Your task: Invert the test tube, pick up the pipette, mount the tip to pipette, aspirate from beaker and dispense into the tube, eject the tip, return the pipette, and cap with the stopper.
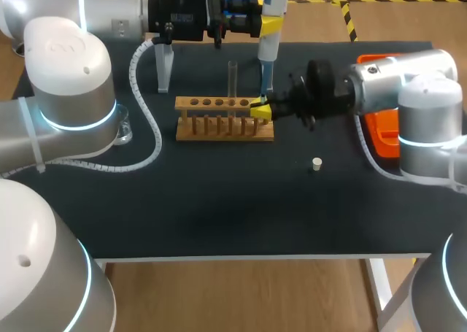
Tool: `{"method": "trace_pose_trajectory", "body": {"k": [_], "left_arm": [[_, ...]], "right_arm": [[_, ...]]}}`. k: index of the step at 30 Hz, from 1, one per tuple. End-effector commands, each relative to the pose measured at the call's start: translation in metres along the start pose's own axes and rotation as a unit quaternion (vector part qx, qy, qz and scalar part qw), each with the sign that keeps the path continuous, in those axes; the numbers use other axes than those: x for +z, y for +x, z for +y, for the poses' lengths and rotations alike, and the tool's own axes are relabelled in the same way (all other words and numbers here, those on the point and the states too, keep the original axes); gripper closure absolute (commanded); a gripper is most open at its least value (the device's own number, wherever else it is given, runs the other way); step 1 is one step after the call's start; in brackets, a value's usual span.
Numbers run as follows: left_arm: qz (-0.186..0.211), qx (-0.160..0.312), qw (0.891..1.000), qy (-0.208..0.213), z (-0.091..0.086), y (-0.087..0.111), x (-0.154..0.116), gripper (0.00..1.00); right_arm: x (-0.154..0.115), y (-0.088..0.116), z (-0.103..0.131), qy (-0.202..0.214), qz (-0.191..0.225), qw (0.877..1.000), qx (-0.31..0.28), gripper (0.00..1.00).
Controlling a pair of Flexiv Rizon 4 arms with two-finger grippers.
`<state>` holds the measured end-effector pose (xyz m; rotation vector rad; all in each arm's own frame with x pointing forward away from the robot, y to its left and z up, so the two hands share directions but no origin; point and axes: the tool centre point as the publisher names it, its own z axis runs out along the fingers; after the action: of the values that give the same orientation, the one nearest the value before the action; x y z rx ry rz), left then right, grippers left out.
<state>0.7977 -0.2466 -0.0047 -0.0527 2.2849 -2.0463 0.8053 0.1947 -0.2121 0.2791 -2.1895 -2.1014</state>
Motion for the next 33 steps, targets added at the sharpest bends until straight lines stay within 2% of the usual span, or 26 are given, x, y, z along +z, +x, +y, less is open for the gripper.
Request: {"method": "trace_pose_trajectory", "body": {"k": [1, 26, 33], "left_arm": [[-0.002, 0.000, 1.000, 0.002, 0.000, 0.000, 0.000, 1.00], [-0.002, 0.000, 1.000, 0.002, 0.000, 0.000, 0.000, 1.00], [-0.002, 0.000, 1.000, 0.002, 0.000, 0.000, 0.000, 1.00]], "right_arm": [[0.000, 0.000, -0.001, 0.000, 0.001, 1.000, 0.000, 1.00], [0.002, 0.001, 0.009, -0.022, 0.005, 1.000, 0.005, 1.00], [0.001, 0.004, 0.004, -0.021, 0.005, 1.000, 0.011, 1.00]]}}
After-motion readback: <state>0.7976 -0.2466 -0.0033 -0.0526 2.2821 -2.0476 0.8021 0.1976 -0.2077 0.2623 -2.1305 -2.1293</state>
